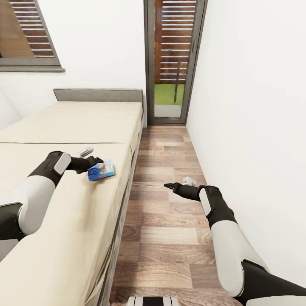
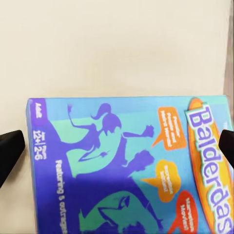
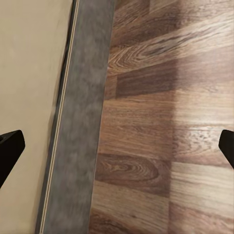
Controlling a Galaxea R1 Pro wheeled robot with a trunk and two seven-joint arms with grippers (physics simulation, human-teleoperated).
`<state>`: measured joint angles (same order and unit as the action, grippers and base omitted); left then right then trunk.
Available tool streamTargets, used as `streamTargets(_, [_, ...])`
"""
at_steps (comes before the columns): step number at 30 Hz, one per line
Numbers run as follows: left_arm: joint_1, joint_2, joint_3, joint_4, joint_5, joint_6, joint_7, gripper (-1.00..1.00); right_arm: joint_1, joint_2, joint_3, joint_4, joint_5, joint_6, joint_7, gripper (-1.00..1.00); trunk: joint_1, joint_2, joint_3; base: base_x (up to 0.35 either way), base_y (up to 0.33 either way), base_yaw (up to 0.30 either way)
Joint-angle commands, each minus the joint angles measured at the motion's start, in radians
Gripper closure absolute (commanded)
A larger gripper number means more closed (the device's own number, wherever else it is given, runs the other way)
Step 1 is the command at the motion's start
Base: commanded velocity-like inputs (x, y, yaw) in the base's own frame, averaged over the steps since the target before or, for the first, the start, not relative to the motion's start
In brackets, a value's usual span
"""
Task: Put all the toys in the child's room - the three board games (two on the bed and one on the table), the two jigsaw puzzles on the table, and the tennis ball on the table - inside the toy box on the table in the child's room.
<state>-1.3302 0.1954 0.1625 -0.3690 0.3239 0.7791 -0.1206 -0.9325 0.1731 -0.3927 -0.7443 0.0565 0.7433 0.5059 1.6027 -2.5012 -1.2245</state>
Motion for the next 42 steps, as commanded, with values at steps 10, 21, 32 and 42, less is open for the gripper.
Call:
streamTargets(10, [0.004,0.024,0.057,0.029,0.005,0.017,-0.058,-1.00,0.000,0.001,-0.006,-0.001,0.006,0.005,0.006,-1.00,0.000,0.000,-0.001,0.000,0.000,0.000])
streamTargets(21, [0.024,0.031,0.136,0.030,0.006,0.018,-0.063,-1.00,-0.001,0.001,-0.005,-0.001,0.006,0.005,0.008,-1.00,0.000,0.000,-0.001,0.000,0.000,-0.002])
streamTargets(32, [0.030,0.032,0.166,0.030,0.007,0.019,-0.065,-1.00,-0.001,0.001,-0.005,-0.001,0.006,0.005,0.008,-1.00,0.000,0.000,-0.001,0.000,0.000,-0.139])
streamTargets(42, [0.031,0.032,0.168,0.029,0.007,0.019,-0.065,-1.00,-0.001,0.001,-0.006,-0.001,0.006,0.004,0.009,-1.00,0.000,0.000,-0.001,0.000,0.000,-0.061])
